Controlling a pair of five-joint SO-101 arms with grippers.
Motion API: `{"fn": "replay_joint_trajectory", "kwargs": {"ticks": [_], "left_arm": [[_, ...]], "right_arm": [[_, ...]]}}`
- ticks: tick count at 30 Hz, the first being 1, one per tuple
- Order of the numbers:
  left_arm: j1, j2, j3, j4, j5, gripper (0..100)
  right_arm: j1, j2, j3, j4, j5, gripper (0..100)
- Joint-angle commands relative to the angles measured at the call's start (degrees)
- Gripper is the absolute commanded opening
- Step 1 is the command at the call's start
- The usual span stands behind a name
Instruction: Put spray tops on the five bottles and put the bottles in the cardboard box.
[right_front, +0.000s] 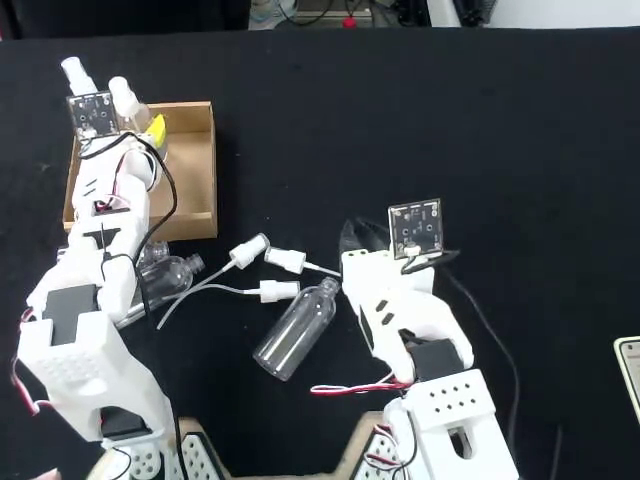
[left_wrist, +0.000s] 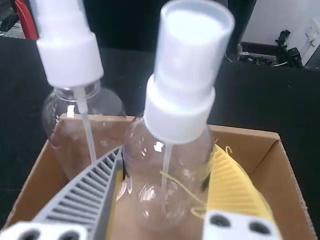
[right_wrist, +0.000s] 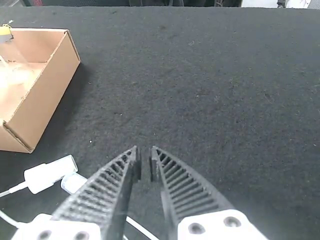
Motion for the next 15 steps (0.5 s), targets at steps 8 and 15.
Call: {"fn": "replay_joint_trajectory", "kwargs": {"ticks": [8,15], "left_arm": [[0.6,1.9,-7.4,0.2,0.1,22],[0.5,7.2,-10.9,0.1,0.1,22]], "right_arm": [[0.6,0.1,-0.5,-1.8,0.4,4.3],[0.6,0.1,-0.5,-1.8,0.4,4.3]]}}
